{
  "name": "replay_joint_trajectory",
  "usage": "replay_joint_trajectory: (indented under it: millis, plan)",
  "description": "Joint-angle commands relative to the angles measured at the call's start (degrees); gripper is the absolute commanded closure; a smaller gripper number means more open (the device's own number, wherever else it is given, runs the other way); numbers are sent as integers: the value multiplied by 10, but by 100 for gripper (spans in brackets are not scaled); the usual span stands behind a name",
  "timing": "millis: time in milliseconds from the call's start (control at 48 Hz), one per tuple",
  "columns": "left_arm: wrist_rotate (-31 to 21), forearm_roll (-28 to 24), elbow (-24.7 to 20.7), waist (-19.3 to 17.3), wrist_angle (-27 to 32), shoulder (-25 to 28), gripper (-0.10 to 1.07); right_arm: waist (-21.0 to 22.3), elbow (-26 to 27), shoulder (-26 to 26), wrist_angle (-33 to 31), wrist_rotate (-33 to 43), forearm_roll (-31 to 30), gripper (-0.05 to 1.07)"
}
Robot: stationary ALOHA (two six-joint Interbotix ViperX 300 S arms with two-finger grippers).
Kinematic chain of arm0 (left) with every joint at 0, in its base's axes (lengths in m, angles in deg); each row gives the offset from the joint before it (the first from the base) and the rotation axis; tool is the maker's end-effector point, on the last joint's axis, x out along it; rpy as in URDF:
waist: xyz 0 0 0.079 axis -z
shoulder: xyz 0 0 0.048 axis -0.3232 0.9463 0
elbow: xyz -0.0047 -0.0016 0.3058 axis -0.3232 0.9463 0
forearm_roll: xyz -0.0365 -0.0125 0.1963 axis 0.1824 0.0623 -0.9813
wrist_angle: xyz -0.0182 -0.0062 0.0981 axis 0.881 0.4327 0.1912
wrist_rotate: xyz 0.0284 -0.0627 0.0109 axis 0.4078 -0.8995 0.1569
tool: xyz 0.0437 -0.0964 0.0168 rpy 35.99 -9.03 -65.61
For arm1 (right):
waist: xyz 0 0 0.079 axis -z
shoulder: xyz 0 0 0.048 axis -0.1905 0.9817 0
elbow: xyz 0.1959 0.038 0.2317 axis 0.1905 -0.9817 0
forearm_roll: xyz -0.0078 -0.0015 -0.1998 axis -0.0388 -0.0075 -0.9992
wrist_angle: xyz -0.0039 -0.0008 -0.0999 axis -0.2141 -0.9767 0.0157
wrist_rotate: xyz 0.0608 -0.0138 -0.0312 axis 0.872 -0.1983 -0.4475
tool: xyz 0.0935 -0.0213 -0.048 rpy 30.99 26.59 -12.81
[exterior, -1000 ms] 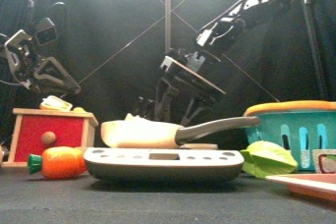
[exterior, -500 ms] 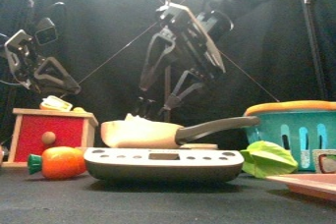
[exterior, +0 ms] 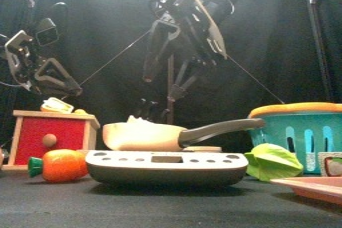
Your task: Grab detergent
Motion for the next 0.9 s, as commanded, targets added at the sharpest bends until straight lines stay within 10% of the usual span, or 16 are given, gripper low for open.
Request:
replay_joint_trajectory:
  millis: [0, 292, 875]
  plan:
    - [1, -1, -10, -2, -3, 1, 48, 2, 37, -4, -21, -76, 34, 1]
    - [1, -1, -10, -2, -3, 1, 48, 2, 78, 51, -78, -245, 92, 2]
    - [1, -1, -9, -2, -3, 1, 48, 9, 83, 95, -59, -254, 79, 2]
